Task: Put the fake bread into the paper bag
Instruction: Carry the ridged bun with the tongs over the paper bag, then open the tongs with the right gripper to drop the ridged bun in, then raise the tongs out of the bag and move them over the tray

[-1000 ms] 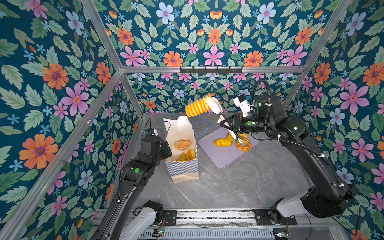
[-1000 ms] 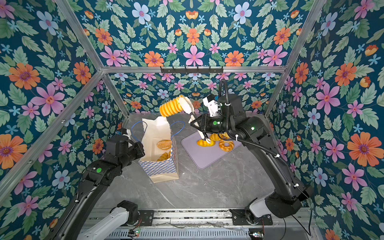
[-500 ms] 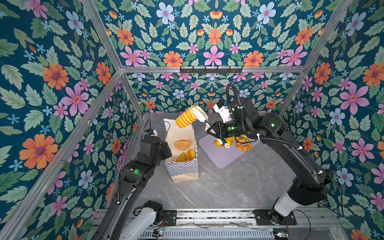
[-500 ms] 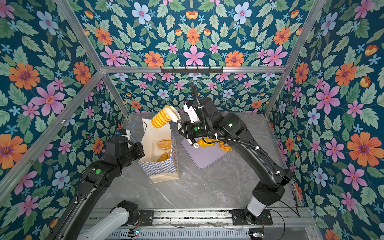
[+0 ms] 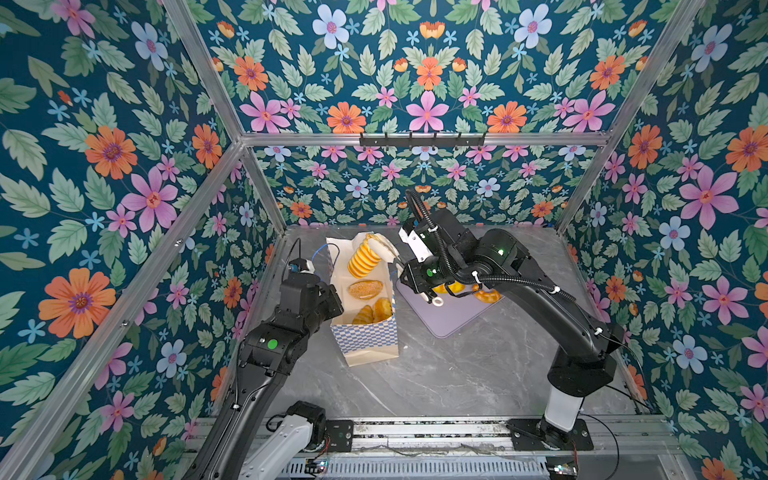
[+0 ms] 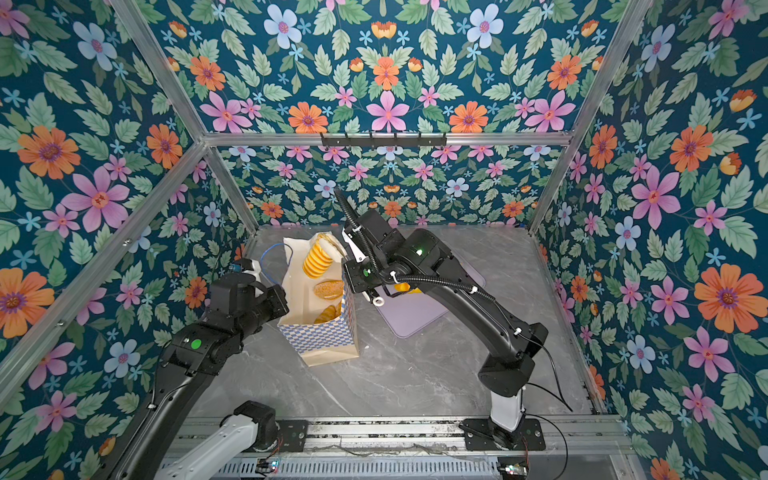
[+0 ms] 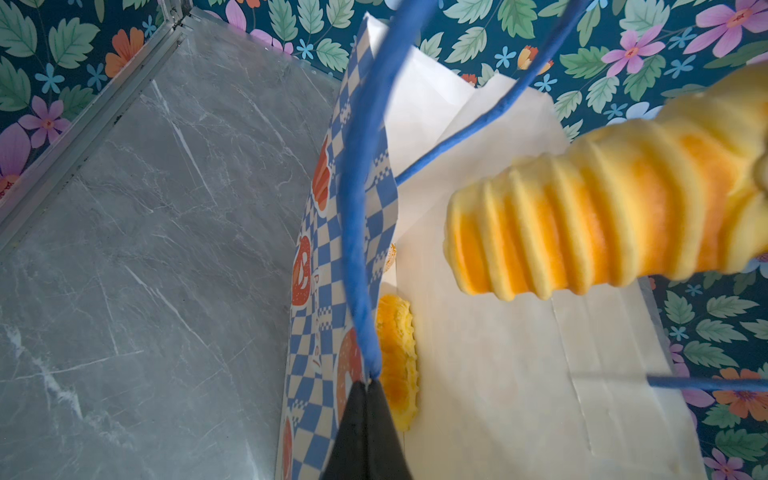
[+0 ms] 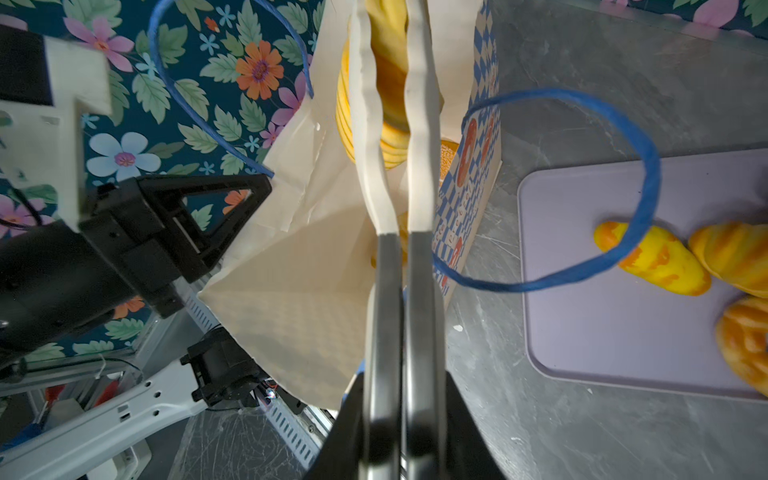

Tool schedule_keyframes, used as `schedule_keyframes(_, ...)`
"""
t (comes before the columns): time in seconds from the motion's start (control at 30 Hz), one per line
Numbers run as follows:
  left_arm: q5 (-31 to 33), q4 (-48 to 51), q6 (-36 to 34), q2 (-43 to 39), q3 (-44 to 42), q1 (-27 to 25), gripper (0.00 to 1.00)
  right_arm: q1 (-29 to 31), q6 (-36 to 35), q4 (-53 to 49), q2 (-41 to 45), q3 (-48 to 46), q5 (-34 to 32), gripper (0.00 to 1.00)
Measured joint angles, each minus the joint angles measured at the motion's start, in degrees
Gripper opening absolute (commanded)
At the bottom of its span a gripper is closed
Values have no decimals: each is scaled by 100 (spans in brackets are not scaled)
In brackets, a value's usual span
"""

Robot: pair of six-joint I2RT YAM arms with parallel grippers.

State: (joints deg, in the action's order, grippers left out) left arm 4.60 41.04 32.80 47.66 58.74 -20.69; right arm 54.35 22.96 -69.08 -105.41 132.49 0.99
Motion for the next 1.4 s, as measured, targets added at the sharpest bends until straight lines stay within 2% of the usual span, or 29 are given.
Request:
schedule_keyframes(0.47, 0, 0, 0, 22, 0, 0, 0, 260, -186, -308, -236, -7, -68, 28)
schedule_keyframes(0.73, -2, 0, 0, 42, 11, 0, 0, 269, -208, -321, -254, -11, -52, 39)
schedule_keyframes(1.4, 0, 0, 0, 42, 11, 0, 0, 275, -208, -131, 39, -35, -50, 41)
